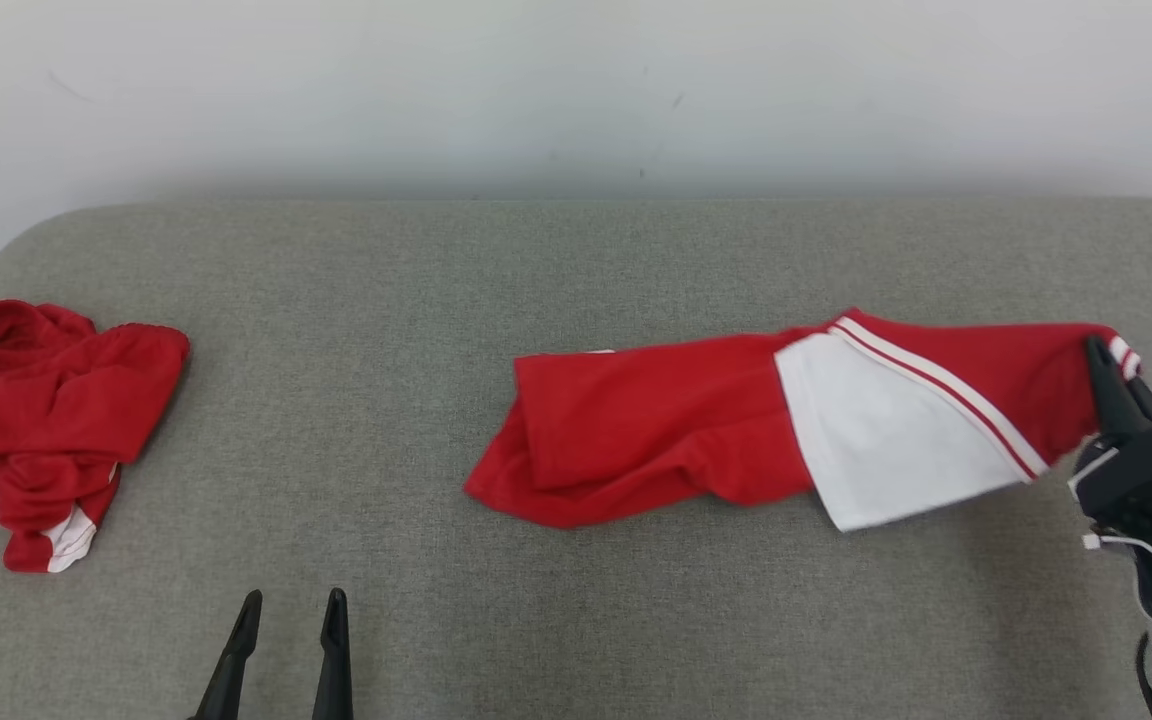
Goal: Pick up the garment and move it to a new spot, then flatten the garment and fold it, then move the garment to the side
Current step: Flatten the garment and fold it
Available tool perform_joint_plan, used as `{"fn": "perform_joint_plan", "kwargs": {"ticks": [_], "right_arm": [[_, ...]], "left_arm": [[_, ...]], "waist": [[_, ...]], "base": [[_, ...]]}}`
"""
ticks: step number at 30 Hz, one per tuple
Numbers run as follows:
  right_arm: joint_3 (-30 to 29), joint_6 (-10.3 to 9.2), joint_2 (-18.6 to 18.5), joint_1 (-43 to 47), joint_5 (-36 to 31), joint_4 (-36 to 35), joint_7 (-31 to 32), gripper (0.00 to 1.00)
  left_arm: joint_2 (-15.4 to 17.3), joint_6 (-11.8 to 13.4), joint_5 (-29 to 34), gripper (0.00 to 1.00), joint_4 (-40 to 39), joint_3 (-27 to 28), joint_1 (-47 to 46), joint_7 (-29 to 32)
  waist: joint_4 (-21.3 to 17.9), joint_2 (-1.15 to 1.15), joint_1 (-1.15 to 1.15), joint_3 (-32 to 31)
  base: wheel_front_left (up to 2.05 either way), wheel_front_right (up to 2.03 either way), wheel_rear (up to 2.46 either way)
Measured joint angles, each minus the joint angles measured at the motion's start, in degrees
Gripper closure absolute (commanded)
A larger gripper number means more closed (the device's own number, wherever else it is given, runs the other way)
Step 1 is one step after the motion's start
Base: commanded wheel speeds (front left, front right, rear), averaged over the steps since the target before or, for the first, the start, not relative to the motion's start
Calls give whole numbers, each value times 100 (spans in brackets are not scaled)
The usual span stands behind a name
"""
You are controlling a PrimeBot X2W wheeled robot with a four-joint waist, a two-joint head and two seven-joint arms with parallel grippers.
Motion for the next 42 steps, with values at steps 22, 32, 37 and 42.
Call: {"fn": "perform_joint_plan", "kwargs": {"ticks": [22,32,37,42], "right_arm": [[-1641,0,925,1738,-3516,-1615,1166,0],[-534,0,1294,2577,-3674,-2875,-156,0],[113,0,1302,2860,-3655,-2699,-982,0],[510,0,1314,3065,-3650,-2462,-1492,0]], "left_arm": [[5,0,14,0,25,47,-101,0],[-8,0,1,0,56,80,-92,0],[-9,0,0,0,112,88,-58,0],[-9,0,-16,0,153,103,13,0]], "waist": [[-43,-1,0,32],[-317,0,0,-74],[-390,0,0,-212],[-387,0,0,-366]], "base": [[0,0,0],[0,0,0],[0,0,0],[0,0,0]]}}
